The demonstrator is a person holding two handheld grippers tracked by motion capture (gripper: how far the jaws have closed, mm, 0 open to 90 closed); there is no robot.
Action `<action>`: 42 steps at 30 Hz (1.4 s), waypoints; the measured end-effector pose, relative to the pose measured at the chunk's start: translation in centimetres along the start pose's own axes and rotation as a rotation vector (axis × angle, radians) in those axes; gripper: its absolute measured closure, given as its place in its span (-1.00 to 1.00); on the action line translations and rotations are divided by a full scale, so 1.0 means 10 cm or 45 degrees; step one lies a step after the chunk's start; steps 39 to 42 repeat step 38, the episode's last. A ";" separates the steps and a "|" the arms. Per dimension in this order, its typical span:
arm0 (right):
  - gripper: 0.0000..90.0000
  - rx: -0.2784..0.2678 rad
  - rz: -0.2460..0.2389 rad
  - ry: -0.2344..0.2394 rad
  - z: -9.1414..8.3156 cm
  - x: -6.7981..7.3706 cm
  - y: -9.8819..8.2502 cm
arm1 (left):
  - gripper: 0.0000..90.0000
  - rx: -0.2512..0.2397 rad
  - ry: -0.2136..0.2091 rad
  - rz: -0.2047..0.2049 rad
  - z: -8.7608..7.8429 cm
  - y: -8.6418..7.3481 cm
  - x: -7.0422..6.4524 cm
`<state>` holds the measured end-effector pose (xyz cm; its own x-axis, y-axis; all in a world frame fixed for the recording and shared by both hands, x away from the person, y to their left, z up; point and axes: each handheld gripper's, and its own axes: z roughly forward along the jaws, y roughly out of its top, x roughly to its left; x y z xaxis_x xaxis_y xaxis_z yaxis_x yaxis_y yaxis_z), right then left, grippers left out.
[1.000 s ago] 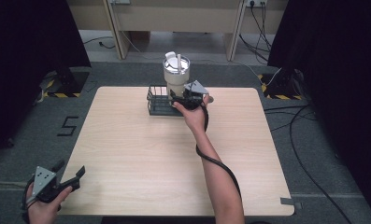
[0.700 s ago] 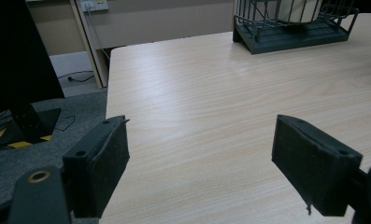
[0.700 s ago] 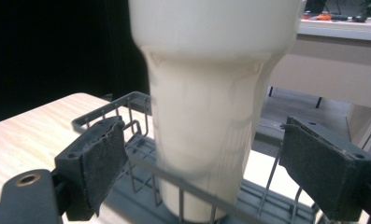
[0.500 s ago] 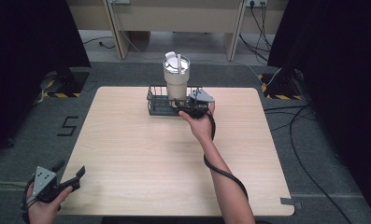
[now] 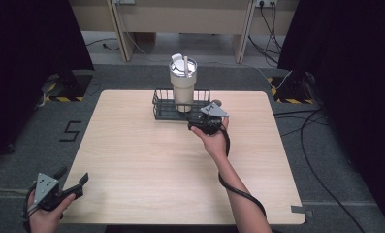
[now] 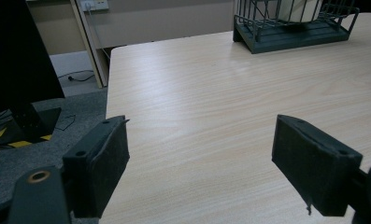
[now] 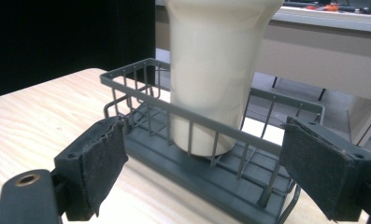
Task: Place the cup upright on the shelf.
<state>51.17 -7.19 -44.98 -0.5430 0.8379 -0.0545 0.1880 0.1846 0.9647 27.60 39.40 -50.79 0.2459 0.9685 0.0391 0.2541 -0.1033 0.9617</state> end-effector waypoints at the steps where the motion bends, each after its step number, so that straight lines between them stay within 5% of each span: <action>1: -0.67 0.000 0.000 0.000 0.00 0.00 0.00 | -0.60 0.000 0.000 0.000 0.00 0.00 0.00; 32: -0.67 -0.012 -0.006 -0.033 -0.71 -0.03 -0.33 | -0.60 0.005 0.002 0.007 0.00 0.00 -0.01; 42: -0.67 -0.016 -0.002 -0.032 -0.75 -0.04 -0.36 | -0.60 0.006 0.001 0.013 0.01 0.01 -0.02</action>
